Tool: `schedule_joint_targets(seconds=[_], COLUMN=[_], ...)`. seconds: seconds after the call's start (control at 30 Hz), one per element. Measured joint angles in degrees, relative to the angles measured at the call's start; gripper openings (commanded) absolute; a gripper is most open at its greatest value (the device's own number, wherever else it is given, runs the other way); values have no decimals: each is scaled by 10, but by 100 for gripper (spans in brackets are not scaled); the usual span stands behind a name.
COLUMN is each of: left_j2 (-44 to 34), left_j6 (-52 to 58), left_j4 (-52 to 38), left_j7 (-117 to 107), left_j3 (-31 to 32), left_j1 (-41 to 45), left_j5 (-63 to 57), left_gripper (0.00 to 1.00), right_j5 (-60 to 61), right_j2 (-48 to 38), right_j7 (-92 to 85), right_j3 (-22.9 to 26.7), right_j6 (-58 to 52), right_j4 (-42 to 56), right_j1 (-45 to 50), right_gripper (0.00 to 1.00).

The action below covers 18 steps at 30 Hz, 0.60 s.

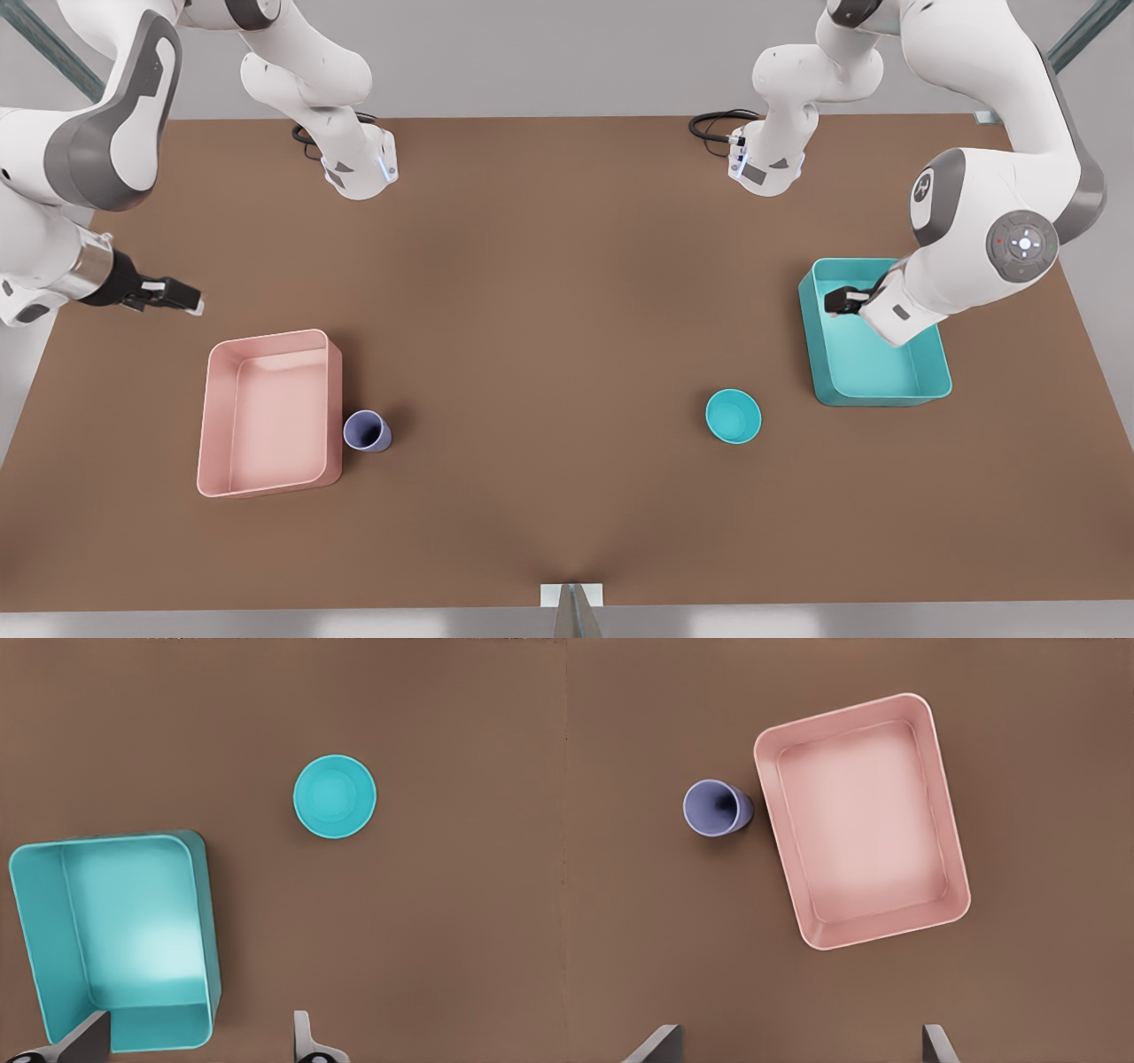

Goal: Put the bowls and cups in different boxes

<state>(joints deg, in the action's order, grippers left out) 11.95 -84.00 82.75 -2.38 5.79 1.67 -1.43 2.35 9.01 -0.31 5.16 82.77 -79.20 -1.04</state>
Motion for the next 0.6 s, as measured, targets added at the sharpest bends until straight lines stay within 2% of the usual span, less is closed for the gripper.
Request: schedule_joint_targets(seconds=[0.1, 0.13, 0.27, 0.37, 0.6], left_j2=[9, 38, 184, 255, 320], left_j6=[-10, -15, -89, -173, -309], left_j4=[-1, -16, -59, -57, -26], left_j7=[2, 2, 2, -1, 5], left_j3=[0, 3, 42, 50, 48], left_j1=[0, 0, 8, 1, -19], left_j5=[5, 10, 20, 32, 54], left_gripper=[100, 100, 100, 100, 100], right_j5=[0, -2, 0, 5, 11], right_j2=[10, 26, 192, 279, 355], right_j7=[0, 0, 1, 2, 5], right_j3=[-1, -2, -6, -7, -7], right_j6=[11, 16, 70, 155, 309], right_j4=[2, 6, 73, 78, 73], right_j1=[2, 10, 100, 140, 172], right_gripper=[100, 100, 100, 100, 100])
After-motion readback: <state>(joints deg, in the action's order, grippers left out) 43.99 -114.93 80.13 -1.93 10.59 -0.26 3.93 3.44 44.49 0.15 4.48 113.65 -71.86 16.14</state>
